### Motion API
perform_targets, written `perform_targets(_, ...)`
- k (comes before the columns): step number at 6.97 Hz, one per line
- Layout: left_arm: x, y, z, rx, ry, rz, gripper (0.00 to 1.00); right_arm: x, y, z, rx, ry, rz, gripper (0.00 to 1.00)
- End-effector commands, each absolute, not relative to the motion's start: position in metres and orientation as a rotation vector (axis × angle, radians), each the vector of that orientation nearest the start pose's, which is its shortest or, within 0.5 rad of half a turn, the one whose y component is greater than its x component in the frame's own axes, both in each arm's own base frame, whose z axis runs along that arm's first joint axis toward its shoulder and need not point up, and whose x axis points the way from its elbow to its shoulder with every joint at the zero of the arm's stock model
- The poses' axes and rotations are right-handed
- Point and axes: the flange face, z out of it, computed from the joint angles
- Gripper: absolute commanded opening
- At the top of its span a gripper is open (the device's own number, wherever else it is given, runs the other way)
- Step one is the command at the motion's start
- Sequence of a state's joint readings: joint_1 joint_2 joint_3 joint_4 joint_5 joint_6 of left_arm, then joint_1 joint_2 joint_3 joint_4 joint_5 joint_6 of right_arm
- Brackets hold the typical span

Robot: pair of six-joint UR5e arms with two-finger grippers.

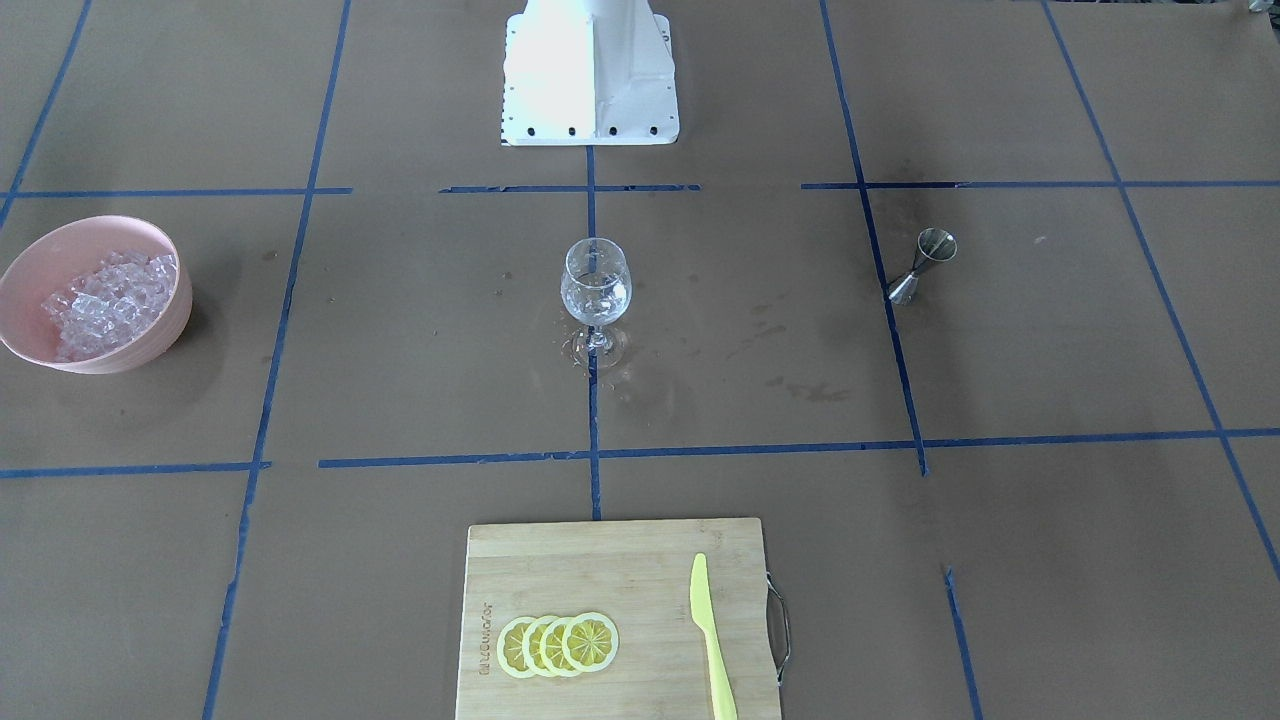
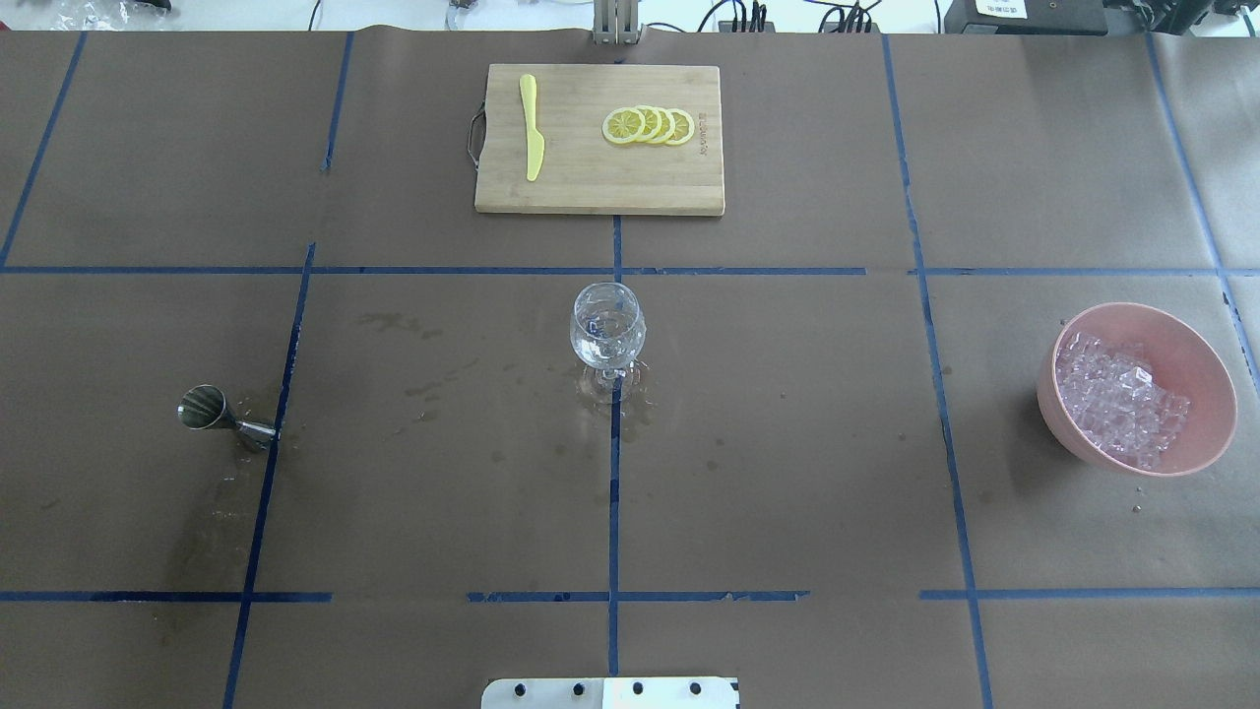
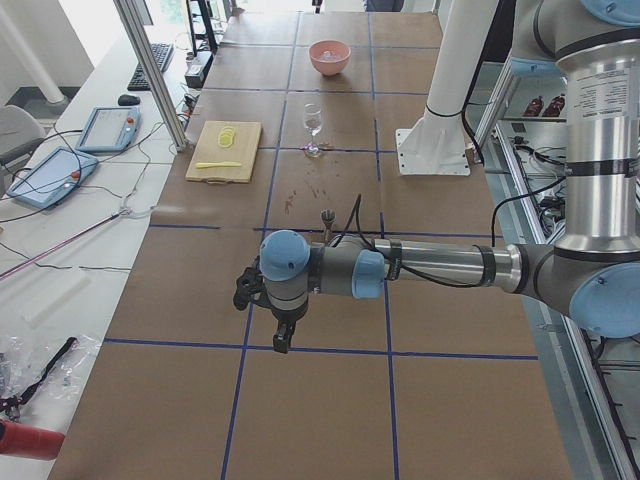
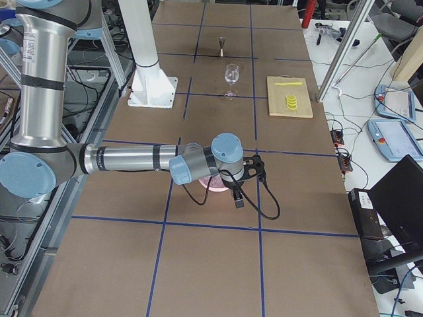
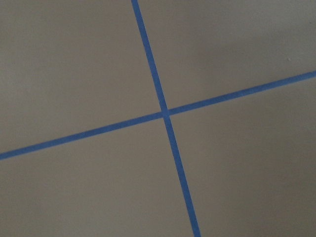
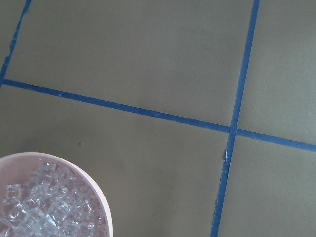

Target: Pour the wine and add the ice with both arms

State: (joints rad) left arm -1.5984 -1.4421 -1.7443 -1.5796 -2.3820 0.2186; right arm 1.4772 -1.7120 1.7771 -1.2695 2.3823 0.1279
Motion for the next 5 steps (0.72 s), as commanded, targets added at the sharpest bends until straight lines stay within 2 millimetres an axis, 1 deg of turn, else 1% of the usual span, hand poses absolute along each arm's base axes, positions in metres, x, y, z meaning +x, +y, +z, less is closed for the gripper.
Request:
perform_targets(1,-0.085,-0.433,0.627,0.206,0.781,0.292,1.00,0.010,-0.453,0.551,0.267,-0.859,-0.062,1.00)
perform_targets(2,-0.085,-0.437,0.621,0.218,0.779,0.295,1.00,-0.015,-0.451,0.523,0.250,-0.877,-0.035,1.00)
perform_targets(3,-0.085,-0.440,0.617,0.225,0.778,0.296,1.00,-0.050,-0.448,0.497,0.229,-0.859,0.009,1.00)
perform_targets(4,-0.086,-0.444,0.614,0.231,0.776,0.298,1.00,-0.100,-0.442,0.477,0.237,-0.849,0.078,1.00)
perform_targets(5,-0.086,-0.447,0.610,0.238,0.775,0.301,1.00,-0.131,-0.432,0.484,0.273,-0.847,0.119,1.00)
